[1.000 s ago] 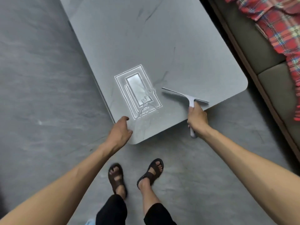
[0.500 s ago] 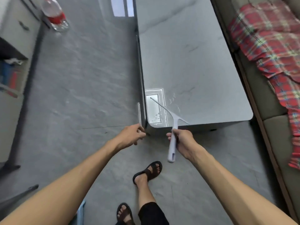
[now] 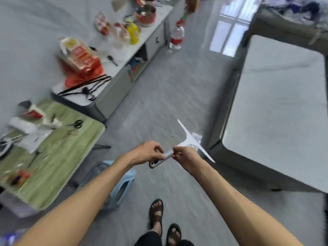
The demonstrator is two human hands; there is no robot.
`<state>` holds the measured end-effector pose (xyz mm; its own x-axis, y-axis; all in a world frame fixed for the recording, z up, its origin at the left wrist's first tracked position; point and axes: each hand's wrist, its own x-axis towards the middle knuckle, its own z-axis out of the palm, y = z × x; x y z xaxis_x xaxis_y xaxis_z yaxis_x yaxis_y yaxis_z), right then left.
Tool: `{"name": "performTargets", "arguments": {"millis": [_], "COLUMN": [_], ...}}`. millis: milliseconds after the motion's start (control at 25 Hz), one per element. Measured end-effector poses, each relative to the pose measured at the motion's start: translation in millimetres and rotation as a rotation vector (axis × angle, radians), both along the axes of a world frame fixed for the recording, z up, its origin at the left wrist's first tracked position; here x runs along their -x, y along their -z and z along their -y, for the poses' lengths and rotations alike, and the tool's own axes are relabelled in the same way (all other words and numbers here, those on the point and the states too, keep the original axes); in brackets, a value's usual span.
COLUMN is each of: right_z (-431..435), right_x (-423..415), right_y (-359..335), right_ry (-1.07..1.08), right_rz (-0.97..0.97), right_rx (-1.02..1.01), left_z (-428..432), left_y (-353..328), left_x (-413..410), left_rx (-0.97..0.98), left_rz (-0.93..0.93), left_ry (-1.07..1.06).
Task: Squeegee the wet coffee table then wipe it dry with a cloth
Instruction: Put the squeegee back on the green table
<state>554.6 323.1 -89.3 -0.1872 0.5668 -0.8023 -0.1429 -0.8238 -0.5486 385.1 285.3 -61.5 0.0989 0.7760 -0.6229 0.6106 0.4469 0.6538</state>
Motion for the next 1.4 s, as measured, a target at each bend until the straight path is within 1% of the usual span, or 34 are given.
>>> {"name": "performTargets", "arguments": {"millis": [120,280,440,560,680,840,920,1040,1200,1320,1400], "right_z": [36,87,136,163,190,216,220,216,217,221,223], "right_x": [59,127,204,268,351,471,525,603,674,695,697], "right_y": [-16,-26,-27,-4,51,162,214,278,346,383,389], "right_ry": [-0.219,-0.459,-0.575,-0.626,-0.705,-0.792,-0.812,-0.824,-0.787,-0.782,-0.797], "right_rz": [0.004,0.055,0.059,0.093,0.208,0.391,0.422,0.452,0.432,0.459,0.453], "right_rx": [-0.094,-0.210,-0.205,-0.178,-0.189,-0.243,-0.250,-0.303,-0.336,-0.325,-0.326], "left_z": [63,139,204,242,271,293,297,295,289,291,295], "left_y": [-15,-19,-16,7,58,161,211,283,359,398,406], "left_x": [49,102,171,230,304,417,471,540,592,609,612], "left_rx": [-0.036,-0.010,-0.022,0.007,0.041,0.060,0.055,0.020,-0.016,0.013,0.032], "left_rz": [-0.055,-0.059,-0.100,-0.096,-0.079,-0.111,-0.149,-0.212,-0.329,-0.397,-0.445], "left_ry": [-0.124,-0.187,-0.275,-0.352,-0.364,-0.326,-0.317,-0.371,-0.416,-0.424,-0.422]}}
